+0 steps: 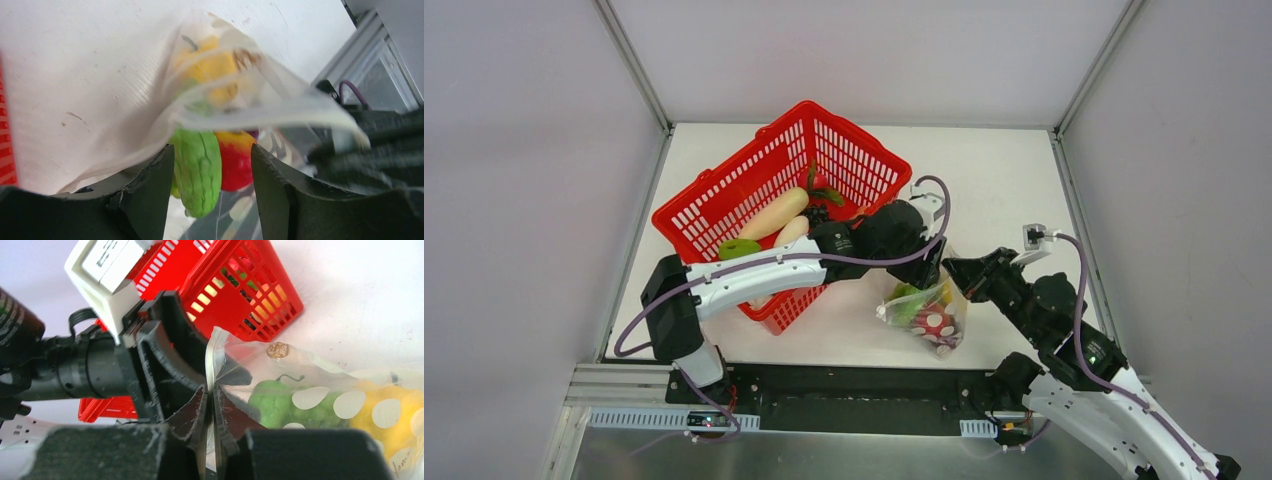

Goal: Place the food in the zip-top bag and seal the zipper
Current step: Place the fake vegetable in the zipper food storage bag, then pick up the fake vegetable from the bin.

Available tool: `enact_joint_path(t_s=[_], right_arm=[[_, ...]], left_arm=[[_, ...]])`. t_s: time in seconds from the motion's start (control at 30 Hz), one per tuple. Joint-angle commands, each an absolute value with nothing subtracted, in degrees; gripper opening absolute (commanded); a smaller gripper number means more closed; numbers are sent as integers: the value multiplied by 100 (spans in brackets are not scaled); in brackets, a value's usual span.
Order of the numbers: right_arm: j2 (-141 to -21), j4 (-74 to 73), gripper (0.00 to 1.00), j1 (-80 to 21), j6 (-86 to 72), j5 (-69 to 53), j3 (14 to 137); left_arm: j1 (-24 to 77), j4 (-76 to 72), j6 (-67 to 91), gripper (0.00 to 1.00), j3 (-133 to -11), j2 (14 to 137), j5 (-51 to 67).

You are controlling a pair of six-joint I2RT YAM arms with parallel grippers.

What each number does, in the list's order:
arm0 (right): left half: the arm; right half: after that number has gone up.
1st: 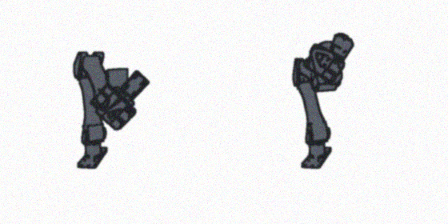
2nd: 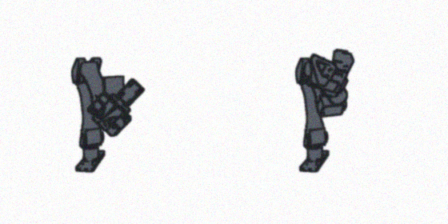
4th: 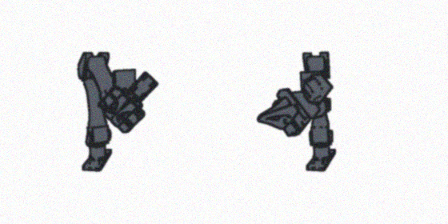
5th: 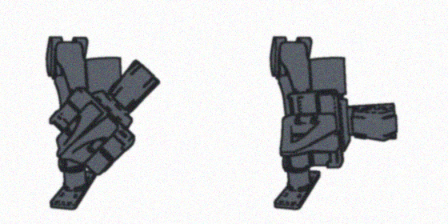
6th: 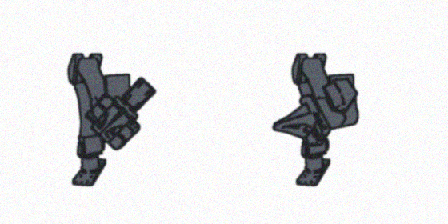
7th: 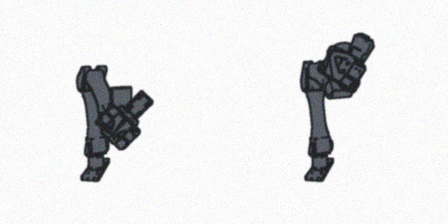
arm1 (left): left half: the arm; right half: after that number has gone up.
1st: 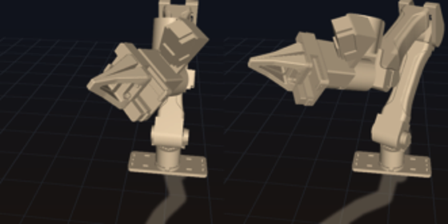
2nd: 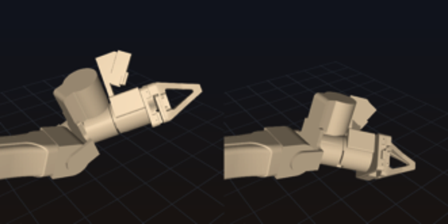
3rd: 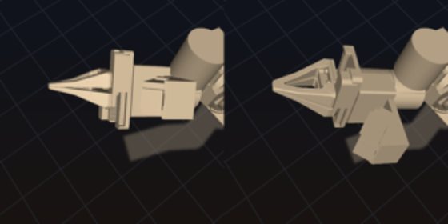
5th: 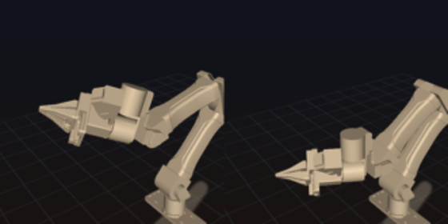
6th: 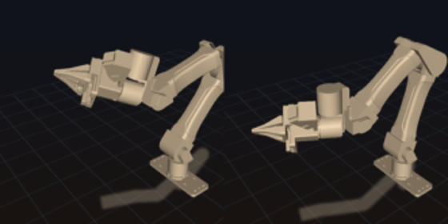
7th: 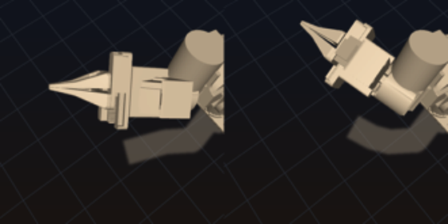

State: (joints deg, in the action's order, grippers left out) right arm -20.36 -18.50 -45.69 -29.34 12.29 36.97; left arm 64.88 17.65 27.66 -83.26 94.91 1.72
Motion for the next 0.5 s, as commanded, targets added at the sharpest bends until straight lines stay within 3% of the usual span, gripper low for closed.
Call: enact_joint_path(t_s=[0.0, 0.17, 0.47], right_arm=[[-2056, -1598, 9, -4584, -2908, 1679, 3857], [-2108, -1597, 9, -4586, -2913, 1801, 3829], [-2195, -1586, 9, -4579, -2928, 1793, 3827]], left_arm=[[6587, 1753, 2599, 58, -8145, 8823, 393], [6583, 1798, 2435, 73, -7683, 8037, 37], [6579, 2113, 1988, 76, -7218, 6784, -1067]])
